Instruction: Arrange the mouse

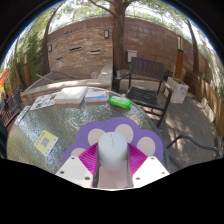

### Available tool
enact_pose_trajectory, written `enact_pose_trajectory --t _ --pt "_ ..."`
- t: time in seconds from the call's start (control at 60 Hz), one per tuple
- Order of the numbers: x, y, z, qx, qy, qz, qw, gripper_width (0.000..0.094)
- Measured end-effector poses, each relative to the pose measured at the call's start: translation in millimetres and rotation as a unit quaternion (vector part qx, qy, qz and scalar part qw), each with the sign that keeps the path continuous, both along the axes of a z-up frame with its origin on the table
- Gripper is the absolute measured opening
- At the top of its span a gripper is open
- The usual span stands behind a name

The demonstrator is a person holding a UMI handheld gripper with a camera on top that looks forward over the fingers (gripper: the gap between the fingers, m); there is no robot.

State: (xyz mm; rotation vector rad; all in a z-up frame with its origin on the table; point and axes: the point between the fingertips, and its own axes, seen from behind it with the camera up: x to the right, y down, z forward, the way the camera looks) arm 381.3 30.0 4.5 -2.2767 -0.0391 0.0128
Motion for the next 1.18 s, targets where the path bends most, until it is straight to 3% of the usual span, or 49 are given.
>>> enact_pose_trajectory --t 0.183,0.267,0.733,0.967,1.183 --pt "1.2 -7.1 -12.6 -0.028 0.022 -0.01 0.999 0.0557" --pt "1.2 -14.2 0.8 -0.015 0.013 -0.014 1.0 0.087" --pt "-26.2 -157.5 142.1 0.044 -0.032 -0.068 0.996 0.0851" --pt "-52.2 -229.2 170.8 0.055 -0.049 -0.072 0.995 0.0849" --pt "-61.8 -250.2 173.9 0.055 -0.051 -0.075 0.994 0.0848"
